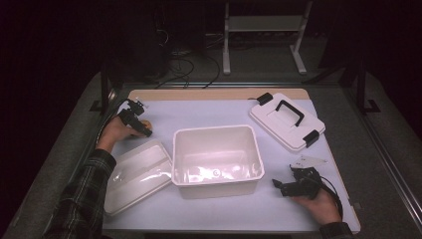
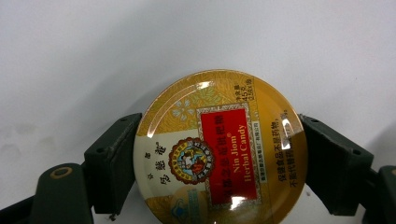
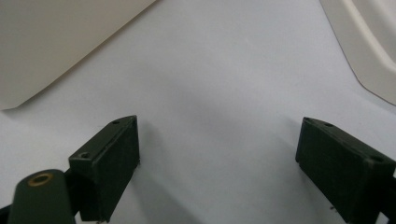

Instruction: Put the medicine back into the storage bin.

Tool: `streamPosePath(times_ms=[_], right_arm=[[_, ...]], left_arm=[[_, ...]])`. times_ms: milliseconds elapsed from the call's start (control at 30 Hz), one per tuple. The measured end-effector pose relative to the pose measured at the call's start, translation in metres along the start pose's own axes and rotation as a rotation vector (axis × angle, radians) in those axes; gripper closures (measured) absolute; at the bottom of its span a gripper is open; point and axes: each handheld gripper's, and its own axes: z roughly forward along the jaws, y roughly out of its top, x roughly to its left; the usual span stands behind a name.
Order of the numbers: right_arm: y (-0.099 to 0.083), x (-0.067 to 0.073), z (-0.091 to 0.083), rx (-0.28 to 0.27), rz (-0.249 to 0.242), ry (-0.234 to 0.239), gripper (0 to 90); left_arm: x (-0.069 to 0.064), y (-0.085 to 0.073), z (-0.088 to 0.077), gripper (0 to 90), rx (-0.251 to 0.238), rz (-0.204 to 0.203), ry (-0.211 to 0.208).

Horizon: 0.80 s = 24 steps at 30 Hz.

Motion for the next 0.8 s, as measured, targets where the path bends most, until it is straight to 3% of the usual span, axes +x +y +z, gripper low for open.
streamPosePath(times_ms=[200,300,400,800], right_arm=[[0.0,0.0,0.0,0.0,0.001,0.0,12.7],[0.0,0.0,0.0,0.0,0.0,0.0,12.8],[0.0,0.0,0.0,0.001,0.001,0.0,12.7],[0.0,0.0,0.0,0.0,0.0,-0.001,12.7]], left_arm=[[0.001,0.0,-0.007,19.8,-0.013,-0.009,-0.005],[0.001,0.001,-0.018,19.8,0.009,-0.008,-0.011],[-0.003,0.003,-0.031,19.8,-0.012,-0.012,-0.02],[-0.026,0.009,-0.071,19.8,-0.021,0.066,-0.059]])
